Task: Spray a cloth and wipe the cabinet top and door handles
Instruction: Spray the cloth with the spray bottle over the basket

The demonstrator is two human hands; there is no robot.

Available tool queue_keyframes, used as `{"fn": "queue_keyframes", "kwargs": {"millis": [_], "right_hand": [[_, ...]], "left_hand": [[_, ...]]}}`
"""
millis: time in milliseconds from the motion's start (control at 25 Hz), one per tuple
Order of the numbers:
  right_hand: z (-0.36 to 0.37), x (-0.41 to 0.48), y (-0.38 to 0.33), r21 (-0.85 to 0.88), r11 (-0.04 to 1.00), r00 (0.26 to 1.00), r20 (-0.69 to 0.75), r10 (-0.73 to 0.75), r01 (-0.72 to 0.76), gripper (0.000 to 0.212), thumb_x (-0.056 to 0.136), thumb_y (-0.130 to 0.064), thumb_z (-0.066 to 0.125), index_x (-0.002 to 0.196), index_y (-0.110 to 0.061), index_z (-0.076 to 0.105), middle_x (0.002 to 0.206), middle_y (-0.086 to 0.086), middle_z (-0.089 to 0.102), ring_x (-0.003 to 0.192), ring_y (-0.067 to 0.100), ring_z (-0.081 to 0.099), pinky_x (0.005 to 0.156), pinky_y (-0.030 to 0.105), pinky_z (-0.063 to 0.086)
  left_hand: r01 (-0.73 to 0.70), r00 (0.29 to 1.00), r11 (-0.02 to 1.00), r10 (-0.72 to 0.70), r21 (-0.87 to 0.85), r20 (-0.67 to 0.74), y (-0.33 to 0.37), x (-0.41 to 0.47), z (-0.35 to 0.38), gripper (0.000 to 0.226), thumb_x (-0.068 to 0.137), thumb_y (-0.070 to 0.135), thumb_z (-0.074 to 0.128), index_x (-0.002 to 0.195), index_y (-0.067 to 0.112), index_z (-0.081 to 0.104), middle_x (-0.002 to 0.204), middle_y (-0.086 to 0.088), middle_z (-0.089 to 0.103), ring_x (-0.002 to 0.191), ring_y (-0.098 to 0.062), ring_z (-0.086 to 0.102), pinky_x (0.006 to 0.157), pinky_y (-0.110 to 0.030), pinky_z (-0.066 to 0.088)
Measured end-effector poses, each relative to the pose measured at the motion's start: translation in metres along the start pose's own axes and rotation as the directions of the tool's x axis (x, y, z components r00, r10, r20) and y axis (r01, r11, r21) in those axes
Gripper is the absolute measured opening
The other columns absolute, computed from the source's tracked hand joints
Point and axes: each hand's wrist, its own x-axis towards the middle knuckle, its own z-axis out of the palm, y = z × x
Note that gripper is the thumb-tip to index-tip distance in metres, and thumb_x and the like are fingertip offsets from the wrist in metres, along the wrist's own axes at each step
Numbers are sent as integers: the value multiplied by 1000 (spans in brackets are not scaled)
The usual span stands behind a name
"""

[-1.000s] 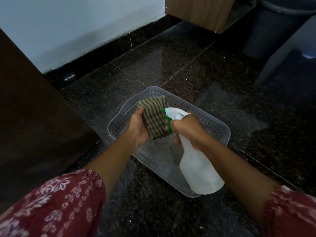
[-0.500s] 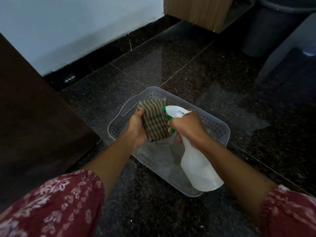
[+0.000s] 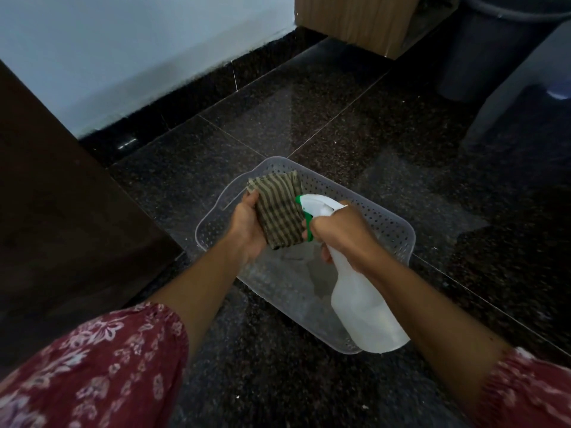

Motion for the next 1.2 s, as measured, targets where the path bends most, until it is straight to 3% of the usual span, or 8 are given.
{"fn": "queue_keyframes", "kwargs": {"millis": [160,400,560,800,880,1040,1120,1200], "right_hand": [[4,-7,11,-48,999,1000,-17,-23,22,55,65,-8,52,119,-11,57,59,12,62,35,20,51,44,25,41],[-9,0,17,-27,997,998,-16,67,-68,50,69,-3,56,119,-9,52,61,13,58,19,11,46,33,16,38],[-9,2,20,-5,998,998,-13,61,-61,51,70,-4,51,119,-12,56,58,8,60,32,15,49,36,17,36],[-20,4,8,-11,999,999,-10,33,-33,46,57,-4,48,101,-5,61,28,7,53,18,15,44,36,20,41],[-19,3,3,-32,999,1000,-3,24,-25,33,60,-5,48,90,-5,63,21,1,46,17,14,43,33,19,40],[-17,0,-6,-8,1000,1000,-15,-20,20,21,63,-5,47,77,-1,62,24,-1,51,17,15,43,32,21,41],[-16,-1,-8,-18,999,999,-37,-36,35,2,67,-5,50,65,-6,50,21,0,48,17,15,45,32,22,44],[-15,-1,-8,-19,999,997,-53,-48,47,12,70,-6,52,64,-11,43,25,4,50,17,14,45,33,22,44]], "left_hand": [[-6,1000,998,6,-64,-7,2,1,2,53,100,39,24,139,8,42,142,-17,48,129,-31,48,101,-46,40],[-5,1000,997,4,-83,-10,0,-1,4,54,100,39,24,139,7,43,142,-17,47,129,-32,47,95,-46,41],[-8,1000,995,7,-97,-8,1,-2,10,52,100,39,24,137,8,45,141,-17,49,128,-32,48,91,-46,41],[4,1000,999,-4,-42,1,-3,-3,15,53,100,39,24,136,6,46,142,-17,48,128,-31,48,90,-45,42],[2,1000,999,-1,-39,7,-3,-5,18,53,100,39,23,135,6,47,142,-17,48,128,-31,48,92,-45,41],[-12,1000,999,12,-42,2,1,-7,22,53,100,39,23,135,5,47,142,-16,49,129,-30,48,92,-42,41],[-16,1000,999,16,-38,11,1,-9,22,53,101,38,23,134,5,47,141,-16,49,128,-30,48,92,-41,42],[-7,1000,999,7,-33,20,1,-10,23,53,100,38,24,134,4,47,141,-16,49,128,-29,49,90,-41,43]]}}
